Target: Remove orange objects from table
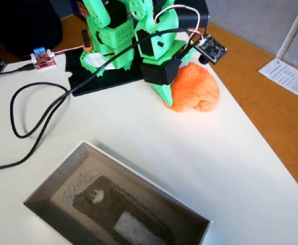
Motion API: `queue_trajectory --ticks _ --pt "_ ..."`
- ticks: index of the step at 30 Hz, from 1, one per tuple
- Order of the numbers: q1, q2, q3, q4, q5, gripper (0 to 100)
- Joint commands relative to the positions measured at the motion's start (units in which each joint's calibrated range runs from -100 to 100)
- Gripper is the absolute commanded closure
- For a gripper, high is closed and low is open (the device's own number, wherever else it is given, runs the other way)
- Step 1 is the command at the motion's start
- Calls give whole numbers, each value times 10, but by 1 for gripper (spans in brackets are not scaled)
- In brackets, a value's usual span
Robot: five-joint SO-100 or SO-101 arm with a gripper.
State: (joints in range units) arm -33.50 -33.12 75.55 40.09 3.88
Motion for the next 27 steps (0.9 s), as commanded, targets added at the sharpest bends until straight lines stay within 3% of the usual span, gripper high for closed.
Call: queue_trajectory --ticks 1,5,6,7,9,27 --pt "16 19 2 -19 14 33" --pt "27 16 3 -20 28 55" --pt "29 13 3 -20 29 65" --pt "29 10 4 -27 25 83" --pt "34 5 11 -45 30 92" --pt "76 -190 18 -208 42 96"
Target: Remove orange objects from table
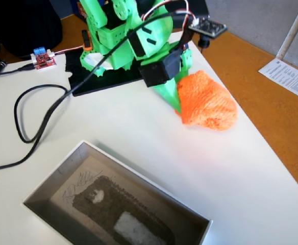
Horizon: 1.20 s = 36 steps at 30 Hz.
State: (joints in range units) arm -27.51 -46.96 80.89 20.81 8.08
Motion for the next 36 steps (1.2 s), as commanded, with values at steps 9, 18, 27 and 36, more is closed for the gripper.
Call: queue_trajectory --ticks 9,18,27,36 --pt "149 3 -266 -2 -27 95" --pt "299 185 -593 161 -45 95" --pt "388 212 -559 247 -15 95" --pt "415 181 -439 222 12 95"
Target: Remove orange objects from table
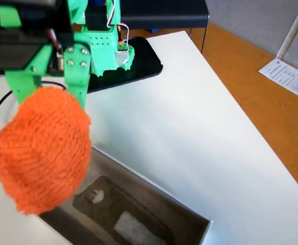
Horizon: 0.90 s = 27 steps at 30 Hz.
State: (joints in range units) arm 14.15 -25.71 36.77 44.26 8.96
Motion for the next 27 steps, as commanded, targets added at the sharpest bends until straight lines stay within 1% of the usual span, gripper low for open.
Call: queue_trajectory --ticks 1,13,27 --pt "-4 -34 3 -13 3 95" --pt "-24 -31 30 -45 3 95" --pt "-16 -25 29 -53 3 95"
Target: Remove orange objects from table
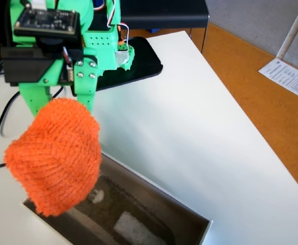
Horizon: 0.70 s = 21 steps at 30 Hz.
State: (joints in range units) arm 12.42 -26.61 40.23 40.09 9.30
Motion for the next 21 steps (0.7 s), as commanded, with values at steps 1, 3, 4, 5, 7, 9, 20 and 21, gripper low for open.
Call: queue_trajectory --ticks 1,3,4,5,7,9,20,21 --pt "0 -16 -6 -12 0 95" --pt "-1 -15 -7 -17 0 95" --pt "-1 -15 -8 -18 0 95" --pt "-1 -14 -9 -19 0 95" --pt "-2 -14 -10 -19 3 95" --pt "-23 -19 -23 -16 2 95" --pt "-522 -89 -144 -126 27 93" --pt "-562 -99 -118 -149 43 91"
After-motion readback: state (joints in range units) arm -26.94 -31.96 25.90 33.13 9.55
